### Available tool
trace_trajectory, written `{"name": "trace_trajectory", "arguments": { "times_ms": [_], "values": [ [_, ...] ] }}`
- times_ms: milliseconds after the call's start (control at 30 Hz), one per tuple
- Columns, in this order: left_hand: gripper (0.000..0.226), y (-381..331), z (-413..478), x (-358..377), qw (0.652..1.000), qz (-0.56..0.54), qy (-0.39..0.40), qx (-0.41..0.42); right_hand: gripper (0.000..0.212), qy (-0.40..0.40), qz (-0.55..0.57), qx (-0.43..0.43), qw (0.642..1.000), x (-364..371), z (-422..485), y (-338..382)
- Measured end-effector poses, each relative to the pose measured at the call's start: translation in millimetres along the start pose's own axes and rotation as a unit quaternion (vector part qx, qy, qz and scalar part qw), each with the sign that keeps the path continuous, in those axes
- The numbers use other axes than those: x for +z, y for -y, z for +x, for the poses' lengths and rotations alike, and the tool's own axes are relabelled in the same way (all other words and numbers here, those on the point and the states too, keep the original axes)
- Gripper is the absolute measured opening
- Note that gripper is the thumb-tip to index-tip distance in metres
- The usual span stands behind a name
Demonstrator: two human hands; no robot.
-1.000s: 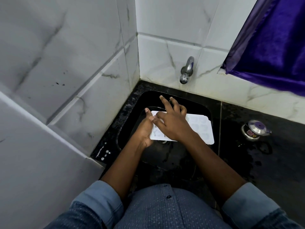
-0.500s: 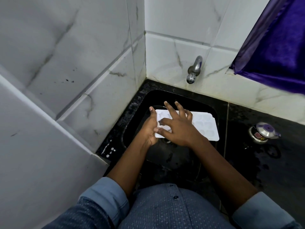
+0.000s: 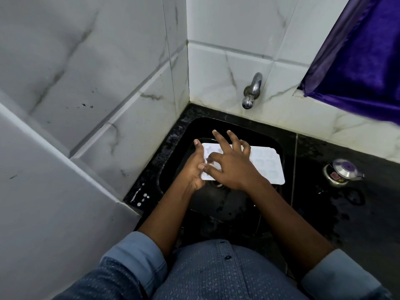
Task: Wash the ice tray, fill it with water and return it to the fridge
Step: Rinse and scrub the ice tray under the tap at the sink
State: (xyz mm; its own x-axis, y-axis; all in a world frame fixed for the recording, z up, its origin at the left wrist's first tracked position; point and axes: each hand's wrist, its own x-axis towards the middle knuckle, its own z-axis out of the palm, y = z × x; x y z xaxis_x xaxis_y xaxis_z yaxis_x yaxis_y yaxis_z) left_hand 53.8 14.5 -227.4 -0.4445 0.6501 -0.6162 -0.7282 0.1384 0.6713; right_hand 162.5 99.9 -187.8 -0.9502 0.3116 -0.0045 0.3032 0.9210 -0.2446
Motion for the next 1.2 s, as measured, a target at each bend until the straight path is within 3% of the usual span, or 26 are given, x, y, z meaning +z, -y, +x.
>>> {"name": "trace_trajectory", "arguments": {
  "times_ms": [133,233,367,533,633,767,933,1067,1200],
  "values": [
    [0.087,0,0,2,1.000,0.000,0.022,-0.010,0.077,0.008,0.003,-0.010,1.000,-1,1,2],
    [0.089,-1,1,1,1.000,-0.012,-0.001,-0.008,0.074,0.007,0.009,-0.002,1.000,0,2,2],
    [0.088,-2,3,3,1.000,-0.020,-0.004,0.006,0.085,0.007,-0.005,-0.016,1.000,-2,-1,5],
    [0.096,-5,-2,3,1.000,0.010,-0.008,-0.001,0.076,0.000,0.006,-0.007,1.000,-1,1,6],
    [0.079,-6,-6,5,1.000,0.006,-0.006,0.006,0.067,0.013,0.008,-0.017,1.000,2,1,4],
    [0.096,-5,-9,-3,1.000,0.022,0.005,0.018,0.055,-0.023,0.010,-0.017,1.000,1,1,5],
    [0.090,-5,-9,-1,1.000,0.009,0.009,0.017,0.073,0.013,0.001,-0.010,1.000,2,2,5],
    [0.094,-6,-9,-4,1.000,0.002,0.004,0.016,0.053,-0.031,0.000,-0.017,0.999,3,1,6],
    [0.097,-4,-8,-3,0.999,-0.002,0.021,0.028,0.069,0.000,0.007,-0.007,1.000,5,0,8]
  ]
}}
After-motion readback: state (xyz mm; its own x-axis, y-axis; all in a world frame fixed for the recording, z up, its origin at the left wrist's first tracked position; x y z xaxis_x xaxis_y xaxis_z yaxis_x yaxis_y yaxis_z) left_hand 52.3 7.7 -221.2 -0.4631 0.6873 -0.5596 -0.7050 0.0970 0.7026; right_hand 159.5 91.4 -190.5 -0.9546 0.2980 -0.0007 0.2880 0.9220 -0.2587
